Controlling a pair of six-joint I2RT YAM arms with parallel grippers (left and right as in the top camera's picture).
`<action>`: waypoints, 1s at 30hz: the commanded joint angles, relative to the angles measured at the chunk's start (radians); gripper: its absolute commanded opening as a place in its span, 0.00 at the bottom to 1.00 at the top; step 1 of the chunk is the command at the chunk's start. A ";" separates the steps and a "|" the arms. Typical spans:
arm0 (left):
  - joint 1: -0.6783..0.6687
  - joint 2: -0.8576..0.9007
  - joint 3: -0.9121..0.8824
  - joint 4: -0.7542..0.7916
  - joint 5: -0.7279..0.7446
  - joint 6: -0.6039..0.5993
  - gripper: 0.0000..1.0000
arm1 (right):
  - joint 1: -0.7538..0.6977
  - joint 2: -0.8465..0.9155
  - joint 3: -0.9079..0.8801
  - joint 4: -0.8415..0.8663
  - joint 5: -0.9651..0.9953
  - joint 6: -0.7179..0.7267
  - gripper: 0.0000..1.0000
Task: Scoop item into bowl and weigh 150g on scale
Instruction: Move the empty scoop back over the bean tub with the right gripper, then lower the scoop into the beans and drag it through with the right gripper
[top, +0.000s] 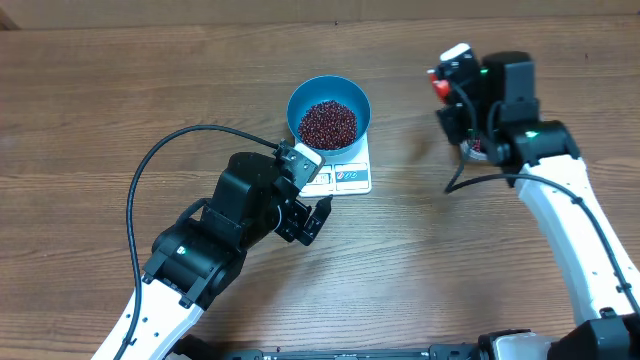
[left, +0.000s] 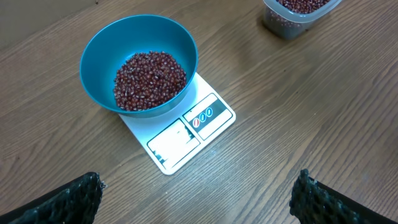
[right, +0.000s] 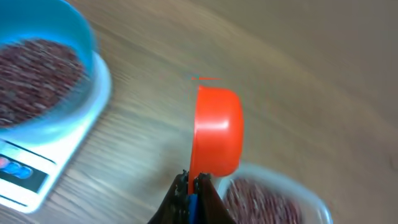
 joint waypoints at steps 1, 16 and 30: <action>0.005 0.006 -0.008 0.002 0.010 0.020 0.99 | -0.072 -0.026 0.023 -0.043 0.044 0.055 0.04; 0.005 0.006 -0.008 0.002 0.010 0.019 1.00 | -0.310 -0.013 0.021 -0.184 0.041 0.055 0.04; 0.005 0.006 -0.008 0.001 0.010 0.019 0.99 | -0.333 0.116 -0.005 -0.163 -0.051 0.055 0.04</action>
